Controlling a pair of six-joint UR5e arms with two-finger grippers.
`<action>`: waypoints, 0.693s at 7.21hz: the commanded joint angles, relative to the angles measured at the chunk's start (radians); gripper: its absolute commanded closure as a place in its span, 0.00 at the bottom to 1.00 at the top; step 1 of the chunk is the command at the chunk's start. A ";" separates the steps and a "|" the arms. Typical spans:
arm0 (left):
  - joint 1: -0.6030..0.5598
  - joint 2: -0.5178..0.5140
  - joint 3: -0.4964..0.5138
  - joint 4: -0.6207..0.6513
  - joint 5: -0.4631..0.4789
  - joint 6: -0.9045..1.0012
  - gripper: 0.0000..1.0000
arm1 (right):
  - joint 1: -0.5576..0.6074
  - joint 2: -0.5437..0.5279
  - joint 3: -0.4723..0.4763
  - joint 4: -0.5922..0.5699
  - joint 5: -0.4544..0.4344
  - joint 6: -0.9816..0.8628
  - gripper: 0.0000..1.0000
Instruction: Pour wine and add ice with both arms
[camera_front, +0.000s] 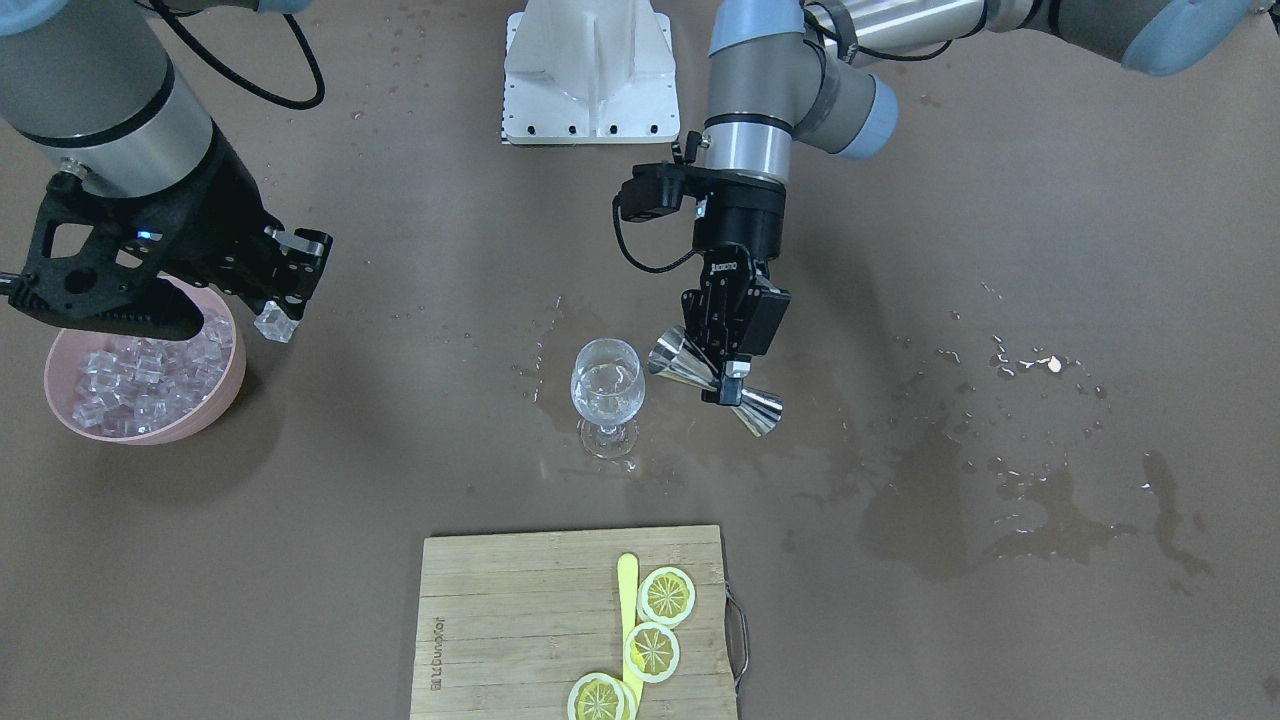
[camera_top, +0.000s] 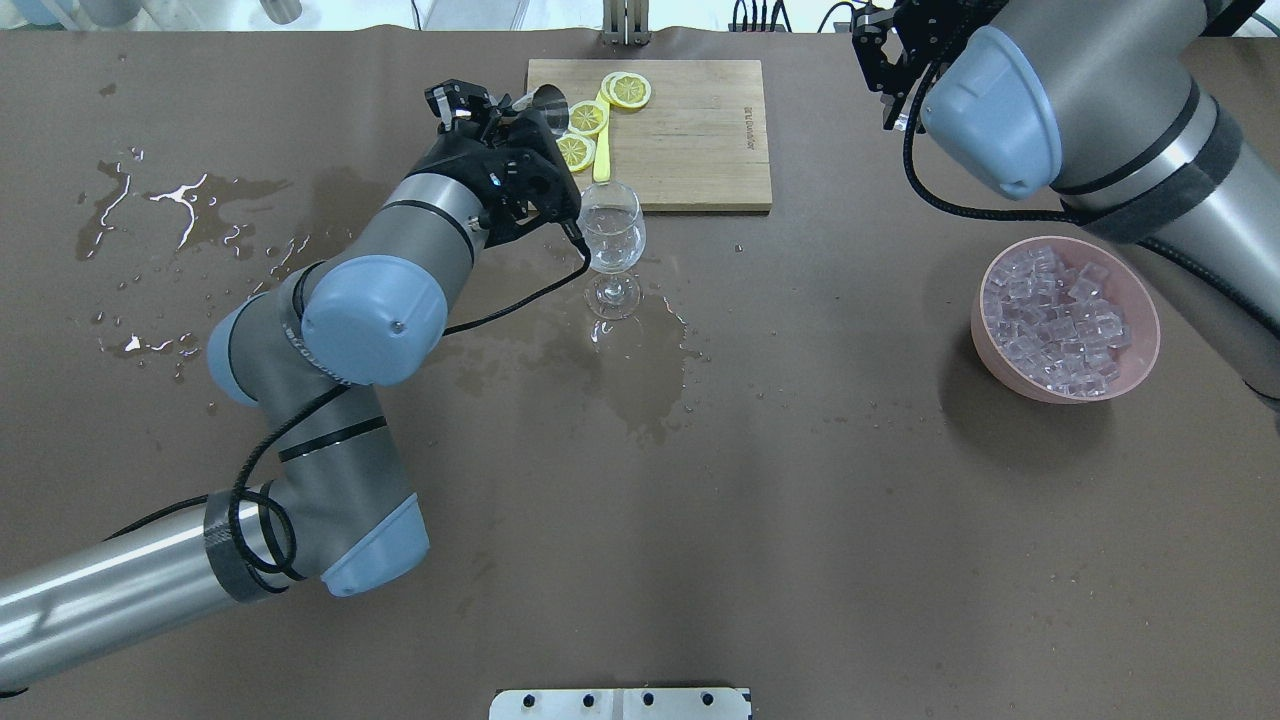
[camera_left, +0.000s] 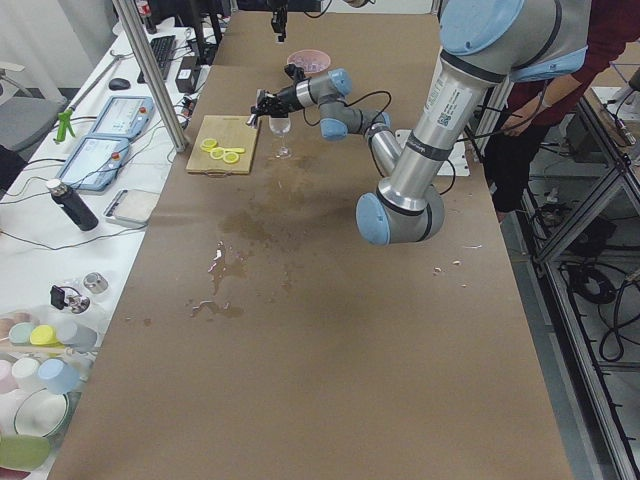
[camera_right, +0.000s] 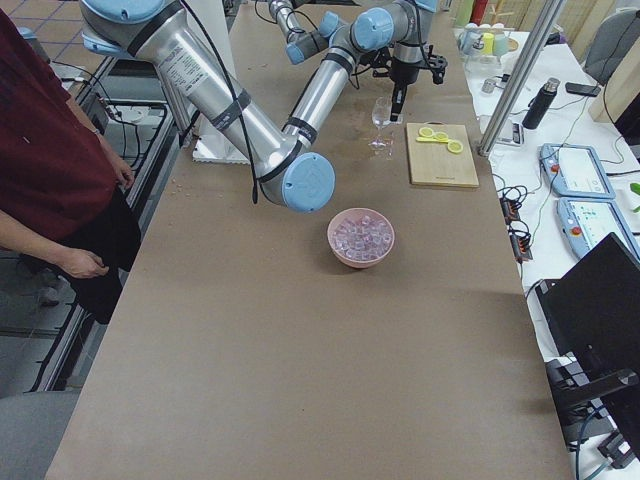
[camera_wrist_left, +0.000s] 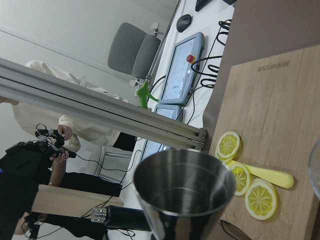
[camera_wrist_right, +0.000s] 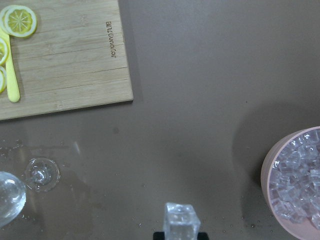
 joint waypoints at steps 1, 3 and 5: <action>-0.027 0.133 0.021 -0.187 -0.054 -0.173 1.00 | -0.024 0.081 -0.083 0.009 -0.006 0.002 0.78; -0.083 0.220 0.025 -0.292 -0.156 -0.274 1.00 | -0.048 0.137 -0.139 0.023 -0.009 0.002 0.78; -0.172 0.274 0.034 -0.309 -0.280 -0.504 1.00 | -0.097 0.203 -0.224 0.102 -0.044 0.005 0.78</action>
